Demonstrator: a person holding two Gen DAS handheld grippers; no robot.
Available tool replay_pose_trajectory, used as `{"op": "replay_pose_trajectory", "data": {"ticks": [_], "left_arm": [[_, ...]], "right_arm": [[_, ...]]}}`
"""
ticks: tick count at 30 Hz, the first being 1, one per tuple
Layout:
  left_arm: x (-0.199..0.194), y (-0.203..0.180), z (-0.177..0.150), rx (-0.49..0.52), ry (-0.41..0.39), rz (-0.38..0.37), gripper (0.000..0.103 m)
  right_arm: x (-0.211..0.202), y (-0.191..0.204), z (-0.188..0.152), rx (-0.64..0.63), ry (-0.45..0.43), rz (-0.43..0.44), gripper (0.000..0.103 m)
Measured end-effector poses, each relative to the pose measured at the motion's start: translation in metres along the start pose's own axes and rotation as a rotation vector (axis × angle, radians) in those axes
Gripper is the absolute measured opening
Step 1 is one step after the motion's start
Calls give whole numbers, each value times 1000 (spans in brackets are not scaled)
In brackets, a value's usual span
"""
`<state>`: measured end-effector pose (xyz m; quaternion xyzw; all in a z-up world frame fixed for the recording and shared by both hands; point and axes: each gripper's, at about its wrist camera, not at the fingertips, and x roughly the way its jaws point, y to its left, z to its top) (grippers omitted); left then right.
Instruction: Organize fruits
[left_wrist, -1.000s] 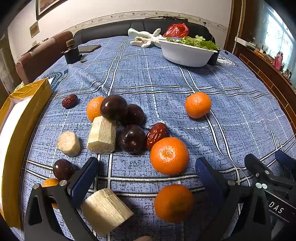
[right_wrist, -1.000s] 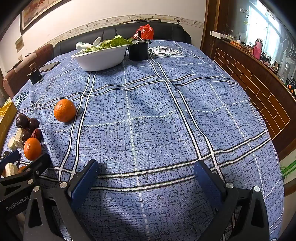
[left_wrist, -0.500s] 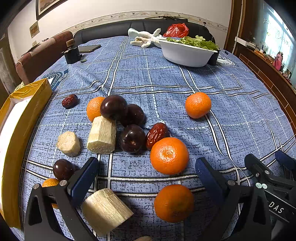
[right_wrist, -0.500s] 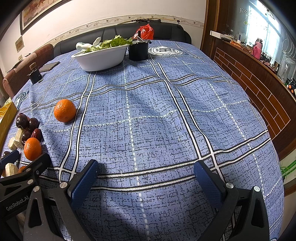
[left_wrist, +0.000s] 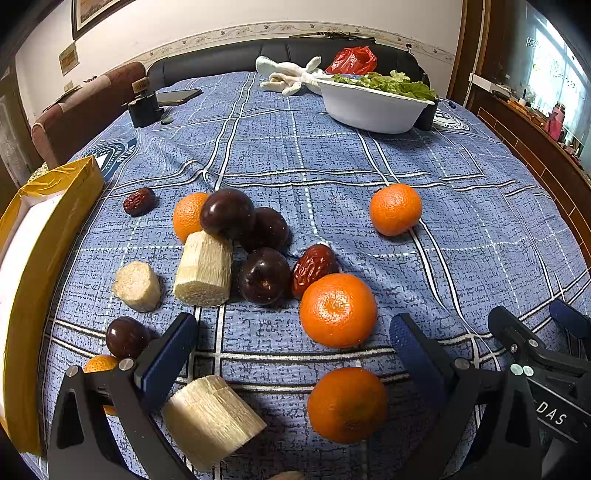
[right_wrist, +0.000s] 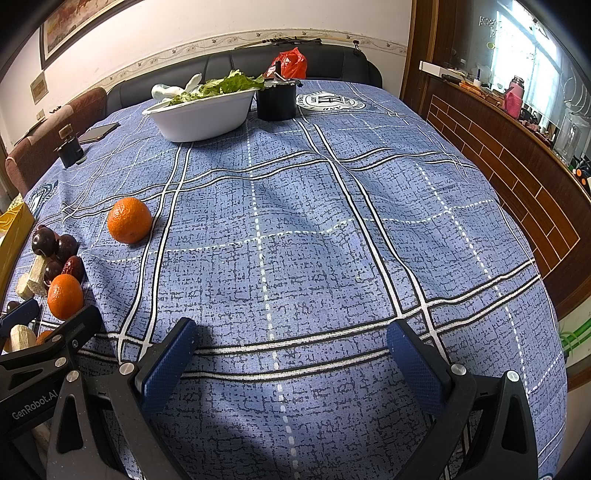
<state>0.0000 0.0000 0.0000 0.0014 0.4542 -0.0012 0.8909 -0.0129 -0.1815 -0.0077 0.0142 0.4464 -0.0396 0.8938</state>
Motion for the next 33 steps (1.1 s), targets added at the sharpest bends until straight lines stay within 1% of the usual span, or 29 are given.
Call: {"op": "replay_pose_trajectory", "data": {"ticks": [7,13,18,23,26,31,33], "left_arm": [[0,0,0,-1,0,0,103],[-3,1,-3,-17,7,15,103],[-3,1,-4,20,28,-10,103],[-10,-2,-12,40,21,-3,103],[-14,-2,-18,34,34,-16,103],[-24,0,-29,102,52,-73,103],[-29,4,-35,107,52,-95,103]], "right_arm": [[0,0,0,0,0,0,103],[0,0,0,0,0,0,103],[0,-1,0,0,0,0,103],[0,0,0,0,0,0,103],[0,0,0,0,0,0,103],[0,0,0,0,0,0,103],[0,0,0,0,0,0,103]]}}
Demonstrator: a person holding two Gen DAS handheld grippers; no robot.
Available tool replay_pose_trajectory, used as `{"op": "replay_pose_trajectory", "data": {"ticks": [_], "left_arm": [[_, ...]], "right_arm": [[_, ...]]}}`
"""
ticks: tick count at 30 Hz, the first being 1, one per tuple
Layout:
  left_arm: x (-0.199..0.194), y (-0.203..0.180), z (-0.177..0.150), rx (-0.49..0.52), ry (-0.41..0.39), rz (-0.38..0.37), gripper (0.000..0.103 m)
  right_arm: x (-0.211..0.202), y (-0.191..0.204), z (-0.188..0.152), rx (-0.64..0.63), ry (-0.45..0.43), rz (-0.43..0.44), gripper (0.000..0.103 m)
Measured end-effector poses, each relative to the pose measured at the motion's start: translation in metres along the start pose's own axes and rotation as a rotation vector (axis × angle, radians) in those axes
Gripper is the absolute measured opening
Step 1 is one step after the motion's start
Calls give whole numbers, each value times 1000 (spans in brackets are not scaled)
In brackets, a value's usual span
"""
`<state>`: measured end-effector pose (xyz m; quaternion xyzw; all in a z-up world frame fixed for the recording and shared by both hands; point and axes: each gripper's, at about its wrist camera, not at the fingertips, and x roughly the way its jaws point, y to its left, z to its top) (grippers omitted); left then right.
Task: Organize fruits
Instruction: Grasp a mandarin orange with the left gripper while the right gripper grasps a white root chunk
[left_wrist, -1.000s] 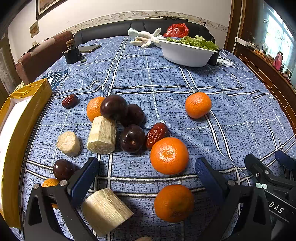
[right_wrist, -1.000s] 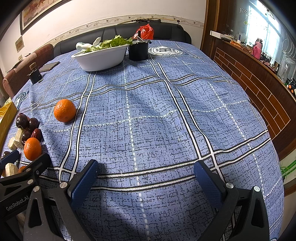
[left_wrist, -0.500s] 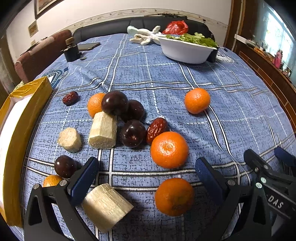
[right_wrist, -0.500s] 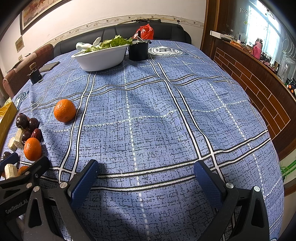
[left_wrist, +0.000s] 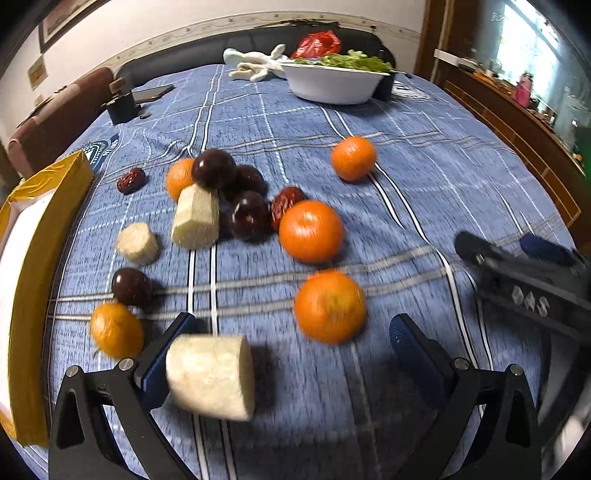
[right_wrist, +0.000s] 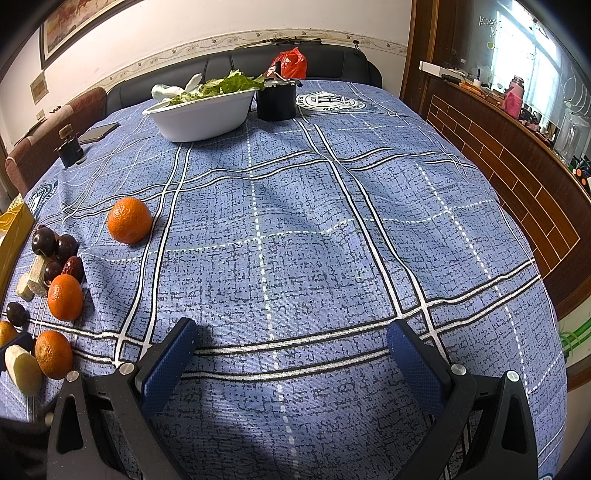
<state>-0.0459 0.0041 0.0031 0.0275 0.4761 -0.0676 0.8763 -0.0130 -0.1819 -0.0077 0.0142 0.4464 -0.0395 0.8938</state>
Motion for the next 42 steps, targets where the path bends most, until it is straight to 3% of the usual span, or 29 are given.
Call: {"op": "replay_pose_trajectory", "data": {"ticks": [3,6,8,11,12,17,20,25,26,29,32,34,36,38,40,42], "left_arm": [[-16,11,-14,-43,-30,-68,103],[-49,31,-27,-99,-134,-114,103],[-64,46,-33,-144,-164,-162,103],[-72,80,-41,-218,-95,-218,99],[-75,93,-44,-228,-86,-215,93],[-101,148,-58,-320,-170,-193,93],[-115,164,-56,-342,-226,-147,92],[-156,162,-56,-289,-420,62,86],[-162,161,-55,-275,-449,82,86],[-163,161,-50,-250,-462,50,96],[-146,163,-46,-262,-407,15,96],[-134,162,-47,-263,-369,5,84],[-126,164,-47,-264,-327,-23,43],[-116,167,-47,-276,-276,-65,35],[-111,169,-48,-276,-262,-59,35],[-109,167,-48,-264,-259,-56,37]], "right_arm": [[0,0,0,0,0,0,103],[0,0,0,0,0,0,103],[0,0,0,0,0,0,103],[-1,0,0,-7,1,2,103],[-1,1,0,-22,2,19,103],[-10,5,-1,-111,39,104,103],[-5,11,1,-79,79,59,103],[-5,11,3,-32,105,23,103],[-7,11,2,-25,108,21,98],[-31,17,0,-1,33,99,92],[-65,41,-7,-48,-56,211,92],[-81,65,-17,-103,-76,316,93],[-88,85,-24,-149,-76,390,87],[-94,109,-33,-200,-67,454,75],[-95,134,-39,-254,-43,518,75],[-93,155,-44,-302,-49,501,75]]}}
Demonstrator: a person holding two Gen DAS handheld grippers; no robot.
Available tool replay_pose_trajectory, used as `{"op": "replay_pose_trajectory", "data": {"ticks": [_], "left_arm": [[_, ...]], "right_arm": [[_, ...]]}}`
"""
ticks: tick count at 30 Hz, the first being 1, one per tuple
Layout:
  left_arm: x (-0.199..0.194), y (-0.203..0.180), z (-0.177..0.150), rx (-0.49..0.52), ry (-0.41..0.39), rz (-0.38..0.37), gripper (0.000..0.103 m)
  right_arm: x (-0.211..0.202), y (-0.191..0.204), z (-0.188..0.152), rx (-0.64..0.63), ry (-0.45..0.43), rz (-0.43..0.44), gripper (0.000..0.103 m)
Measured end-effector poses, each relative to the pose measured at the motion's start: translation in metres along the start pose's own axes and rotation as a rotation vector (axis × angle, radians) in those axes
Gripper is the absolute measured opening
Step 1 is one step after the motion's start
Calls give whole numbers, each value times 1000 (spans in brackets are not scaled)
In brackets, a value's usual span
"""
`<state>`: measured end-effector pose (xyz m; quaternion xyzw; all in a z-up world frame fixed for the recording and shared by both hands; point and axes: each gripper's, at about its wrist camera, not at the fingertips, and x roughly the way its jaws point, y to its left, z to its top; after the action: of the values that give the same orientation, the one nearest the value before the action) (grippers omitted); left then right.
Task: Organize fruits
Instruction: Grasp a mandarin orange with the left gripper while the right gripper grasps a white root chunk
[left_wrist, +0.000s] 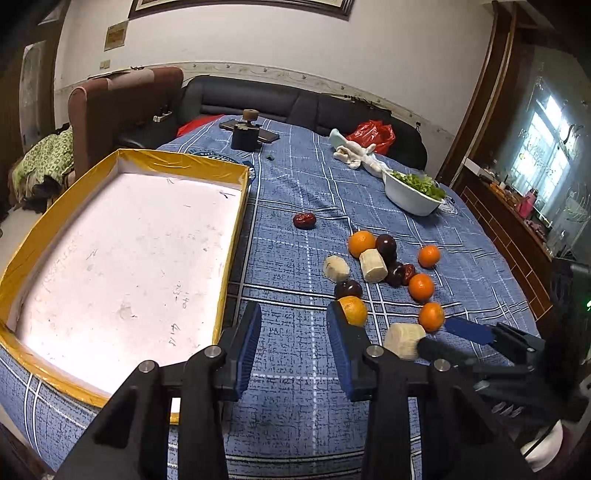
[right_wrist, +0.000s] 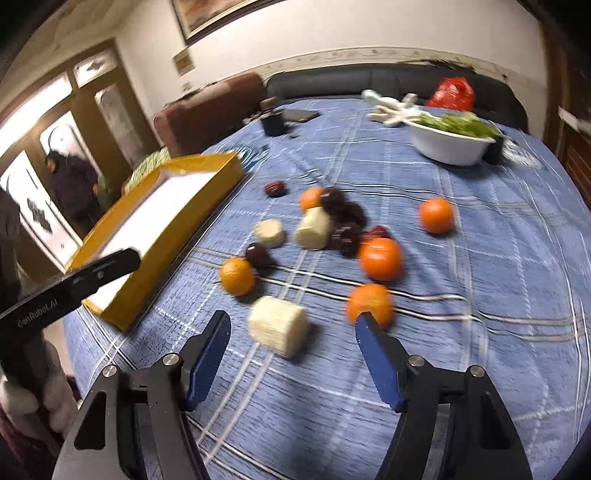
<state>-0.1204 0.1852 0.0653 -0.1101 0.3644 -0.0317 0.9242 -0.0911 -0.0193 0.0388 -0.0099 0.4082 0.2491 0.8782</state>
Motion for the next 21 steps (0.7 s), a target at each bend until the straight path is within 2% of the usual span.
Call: {"op": "replay_pose_trajectory", "data": {"ticks": [3,4,6,7,8,13,21], "left_arm": [[5,-6,-1,18,12,0,47],[9,-10,0,31,16,-1,47],[13,-14,0,51,23,-4,50],[17,-17,1,63,31,-7,52],[22,-20,2,75,42,-10,54],[52,-38,5,138,96,-13,55],[92,-50,3,176,178,-38,54]], "right_arm": [[19,14,-1,-33,31,-19,75],[21,13,-3,-31,40,-17,73],[25,12,-4,-28,55,-24,62],[26,11,-6,-21,60,-29,51],[28,8,-6,-14,65,-22,45],[23,-4,-10,41,53,7,45],[21,-6,-13,62,44,33,45]]}}
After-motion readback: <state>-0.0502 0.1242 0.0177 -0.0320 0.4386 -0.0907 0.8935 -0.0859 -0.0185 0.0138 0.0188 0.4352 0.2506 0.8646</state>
